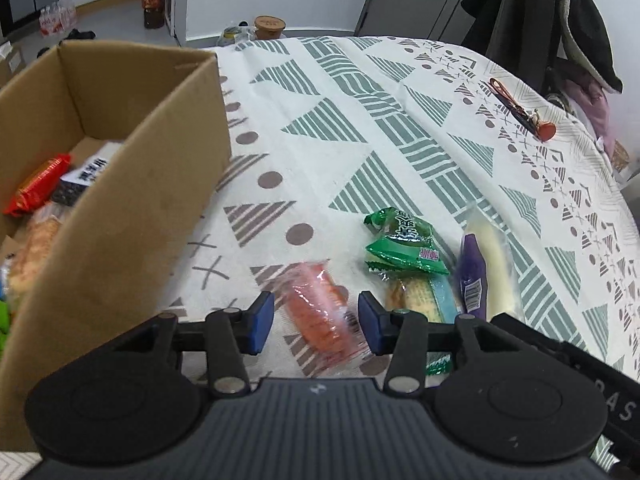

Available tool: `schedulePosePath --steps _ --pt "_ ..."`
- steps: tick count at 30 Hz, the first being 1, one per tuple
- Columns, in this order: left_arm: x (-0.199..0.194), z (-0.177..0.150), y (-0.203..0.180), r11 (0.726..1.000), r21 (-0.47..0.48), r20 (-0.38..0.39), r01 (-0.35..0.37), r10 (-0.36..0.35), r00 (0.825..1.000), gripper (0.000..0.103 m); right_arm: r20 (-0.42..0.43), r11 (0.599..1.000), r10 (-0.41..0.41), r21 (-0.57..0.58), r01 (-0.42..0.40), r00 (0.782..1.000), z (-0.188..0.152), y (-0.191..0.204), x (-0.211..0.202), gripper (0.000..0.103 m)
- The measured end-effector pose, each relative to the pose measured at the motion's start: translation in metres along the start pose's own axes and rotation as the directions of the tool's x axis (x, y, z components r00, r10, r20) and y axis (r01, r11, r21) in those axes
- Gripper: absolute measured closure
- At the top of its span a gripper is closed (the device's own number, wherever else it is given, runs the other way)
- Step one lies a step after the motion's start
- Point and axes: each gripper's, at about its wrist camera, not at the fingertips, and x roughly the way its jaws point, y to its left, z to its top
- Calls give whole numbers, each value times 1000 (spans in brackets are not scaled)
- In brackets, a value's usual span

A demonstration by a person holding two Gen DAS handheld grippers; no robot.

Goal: Organize snacks
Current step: 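Grasp the pink-orange packet with the left tool while the right grasps the white bread packet, then carry both packets over the cardboard box and open both tools to drop them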

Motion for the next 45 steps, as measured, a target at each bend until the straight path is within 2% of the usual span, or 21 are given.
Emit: schedulePosePath --steps 9,13,14,15,17,24,29,39,45 --pt "3 -9 -7 999 31 30 16 -17 999 59 -37 1000 -7 -4 7 999 0 -1 13 53" --pt "2 -13 -6 999 51 48 -13 10 999 74 -71 999 -45 -31 43 996 2 5 27 55" --pt "2 -13 -4 998 52 52 -17 15 999 79 -67 998 -50 -38 47 997 3 7 28 58" --pt "1 -13 -2 999 48 54 -18 15 998 82 -63 998 -49 -44 46 997 3 8 28 63" --pt "-1 -12 0 999 42 53 -13 11 999 83 -59 998 -42 -46 40 997 1 7 25 65" --pt "-20 -13 -2 998 65 78 2 -8 997 84 -39 998 -48 -47 46 998 -2 8 11 71" --pt "-38 -8 1 998 65 105 8 -15 994 84 14 998 -37 -45 38 999 -4 13 -9 72" --pt "-80 -6 0 991 109 147 81 -97 984 84 87 999 -40 -25 43 995 -6 20 -43 73" --pt "-101 7 6 987 118 175 111 -131 976 84 118 998 -46 -24 49 992 -8 34 -64 73"
